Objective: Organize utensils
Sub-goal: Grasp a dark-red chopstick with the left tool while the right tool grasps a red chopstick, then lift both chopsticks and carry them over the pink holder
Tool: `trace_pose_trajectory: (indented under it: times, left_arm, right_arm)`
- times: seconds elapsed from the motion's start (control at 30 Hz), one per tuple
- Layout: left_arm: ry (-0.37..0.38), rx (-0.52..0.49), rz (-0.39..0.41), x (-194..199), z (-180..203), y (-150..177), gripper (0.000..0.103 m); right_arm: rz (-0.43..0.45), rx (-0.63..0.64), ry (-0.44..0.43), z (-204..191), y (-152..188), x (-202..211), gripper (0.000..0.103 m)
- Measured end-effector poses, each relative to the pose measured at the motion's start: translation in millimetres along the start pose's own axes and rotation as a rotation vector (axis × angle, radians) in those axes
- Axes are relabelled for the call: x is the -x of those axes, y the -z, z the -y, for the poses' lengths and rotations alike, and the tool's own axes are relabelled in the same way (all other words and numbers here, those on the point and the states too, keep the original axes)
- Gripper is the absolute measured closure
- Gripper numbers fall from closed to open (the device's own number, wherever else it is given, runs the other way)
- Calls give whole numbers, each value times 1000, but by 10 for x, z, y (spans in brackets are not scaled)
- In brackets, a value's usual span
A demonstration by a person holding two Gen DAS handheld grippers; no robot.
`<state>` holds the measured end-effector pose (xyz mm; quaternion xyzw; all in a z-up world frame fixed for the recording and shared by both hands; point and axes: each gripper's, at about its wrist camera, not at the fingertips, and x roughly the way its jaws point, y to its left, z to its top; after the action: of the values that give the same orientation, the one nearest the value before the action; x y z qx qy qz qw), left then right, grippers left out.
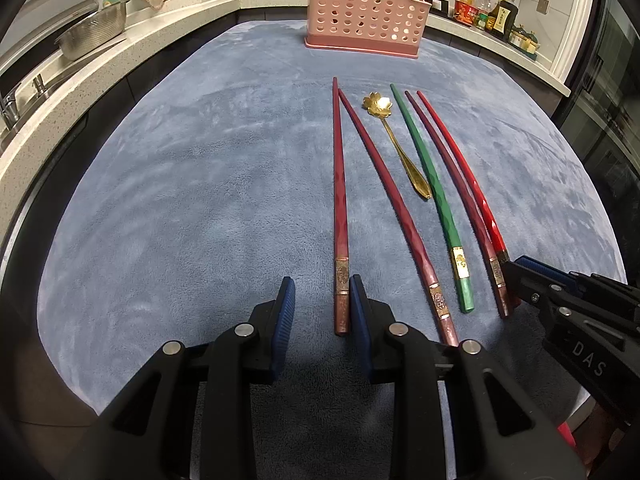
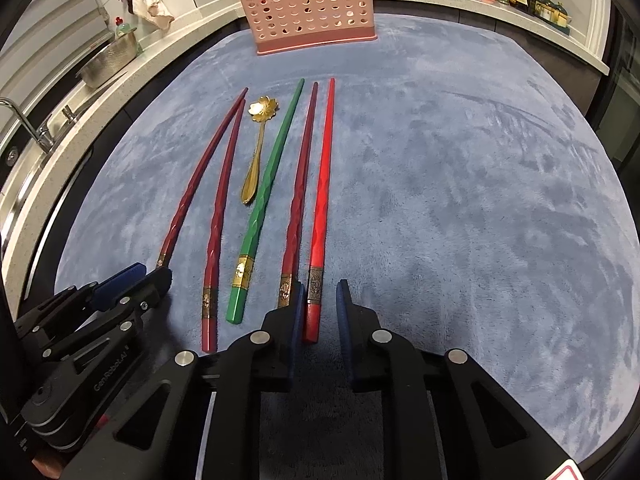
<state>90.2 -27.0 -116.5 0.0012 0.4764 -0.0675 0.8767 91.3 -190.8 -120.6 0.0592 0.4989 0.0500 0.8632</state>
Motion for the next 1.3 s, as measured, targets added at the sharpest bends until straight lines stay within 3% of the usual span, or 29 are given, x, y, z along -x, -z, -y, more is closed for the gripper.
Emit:
trace_pose_trajectory:
  times: [0.3,0.5,0.67,0.77,1.3]
  left_arm:
    - [9,9,3,2,-15,-9,76]
    - [42,36,-9,0,-74,-39,77]
    - [77,77,-29,19,-153,-63,91]
    - [87,93,-35,55,-176,-70,94]
    - [116,67,93,650,-108,-293,96]
  right_arm:
    - [12,26,15,-27,27,-9,89]
    - [10,19,8,-7,20,11,95]
    - [29,4,0,35,22,113,96]
    - [50,-1,-6,44,17,209,96]
    - [184,-35,-40,106,-157,756,96]
